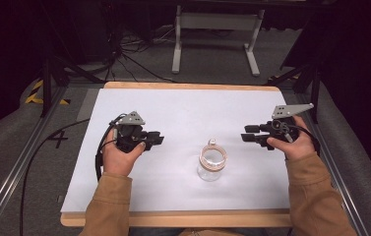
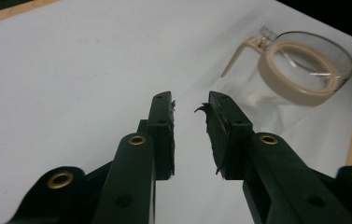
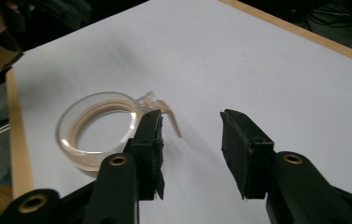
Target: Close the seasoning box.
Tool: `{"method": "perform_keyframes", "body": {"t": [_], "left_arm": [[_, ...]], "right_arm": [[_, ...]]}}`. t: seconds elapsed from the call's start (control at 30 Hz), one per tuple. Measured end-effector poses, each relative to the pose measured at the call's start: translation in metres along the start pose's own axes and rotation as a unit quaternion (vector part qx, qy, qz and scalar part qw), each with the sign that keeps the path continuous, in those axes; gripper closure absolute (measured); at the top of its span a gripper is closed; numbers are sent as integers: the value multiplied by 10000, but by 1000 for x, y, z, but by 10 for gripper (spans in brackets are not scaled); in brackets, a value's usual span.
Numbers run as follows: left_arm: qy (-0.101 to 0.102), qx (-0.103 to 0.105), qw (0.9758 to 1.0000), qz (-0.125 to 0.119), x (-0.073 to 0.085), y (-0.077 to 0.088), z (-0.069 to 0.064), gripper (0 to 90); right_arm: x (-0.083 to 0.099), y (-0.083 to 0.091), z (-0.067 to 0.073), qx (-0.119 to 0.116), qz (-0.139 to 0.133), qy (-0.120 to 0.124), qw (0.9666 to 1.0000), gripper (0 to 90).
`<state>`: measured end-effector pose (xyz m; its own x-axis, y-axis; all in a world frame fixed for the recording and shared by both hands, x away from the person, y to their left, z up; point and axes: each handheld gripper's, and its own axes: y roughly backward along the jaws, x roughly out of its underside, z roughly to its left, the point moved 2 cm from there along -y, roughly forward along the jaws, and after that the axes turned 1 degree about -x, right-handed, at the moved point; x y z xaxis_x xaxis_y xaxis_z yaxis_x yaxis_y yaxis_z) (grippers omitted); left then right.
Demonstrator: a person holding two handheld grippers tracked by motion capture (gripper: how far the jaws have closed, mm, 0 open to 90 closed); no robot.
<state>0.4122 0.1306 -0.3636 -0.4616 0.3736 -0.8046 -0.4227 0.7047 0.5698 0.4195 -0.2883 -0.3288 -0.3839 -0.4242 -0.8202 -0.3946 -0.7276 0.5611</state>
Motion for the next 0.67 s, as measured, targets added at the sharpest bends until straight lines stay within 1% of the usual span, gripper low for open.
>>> {"method": "perform_keyframes", "body": {"t": [0.03, 0.07, 0.1, 0.13, 0.2, 0.23, 0.27, 0.3, 0.33, 0.4, 0.43, 0.47, 0.5, 0.53, 0.63, 0.67], "left_arm": [[46, -18, 10000, 23, 3, -1, 3, 708], [87, -88, 9999, 36, 6, -3, 9, 695], [87, -88, 9999, 36, 6, -3, 9, 685], [105, -123, 9998, 73, 9, -5, 13, 685], [209, -184, 9996, 82, 15, -11, 20, 665], [258, -215, 9994, 98, 18, -14, 24, 651], [227, -258, 9994, 105, 20, -16, 27, 651], [321, -315, 9989, 133, 24, -20, 31, 638], [314, -339, 9988, 156, 27, -23, 35, 629], [344, -399, 9983, 239, 31, -27, 41, 615], [337, -416, 9983, 216, 32, -29, 42, 603], [372, -449, 9980, 245, 33, -29, 43, 599], [381, -440, 9981, 219, 33, -30, 43, 599], [376, -438, 9981, 202, 33, -29, 43, 599], [420, -445, 9981, 92, 31, -28, 41, 595], [384, -445, 9983, 53, 30, -28, 41, 588]], "right_arm": [[2, 0, -5, 101, 29, -18, 9999, 560], [9, -2, -16, 328, 147, -35, 9993, 533], [9, -2, -16, 328, 147, -35, 9993, 533], [13, -3, -21, 422, 195, -55, 9989, 517], [22, -8, -34, 595, 284, -172, 9977, 490], [32, -13, -45, 701, 361, -314, 9964, 470], [32, -13, -45, 701, 361, -314, 9964, 470], [36, -16, -49, 748, 384, -377, 9957, 466], [43, -20, -56, 792, 472, -479, 9946, 460], [54, -25, -65, 857, 595, -626, 9926, 456], [58, -27, -68, 882, 638, -712, 9915, 455], [61, -28, -70, 889, 675, -788, 9906, 454], [64, -29, -73, 908, 704, -831, 9899, 453], [65, -29, -73, 906, 706, -874, 9895, 451], [65, -29, -72, 901, 668, -832, 9902, 448], [63, -29, -71, 875, 635, -830, 9907, 448]]}}
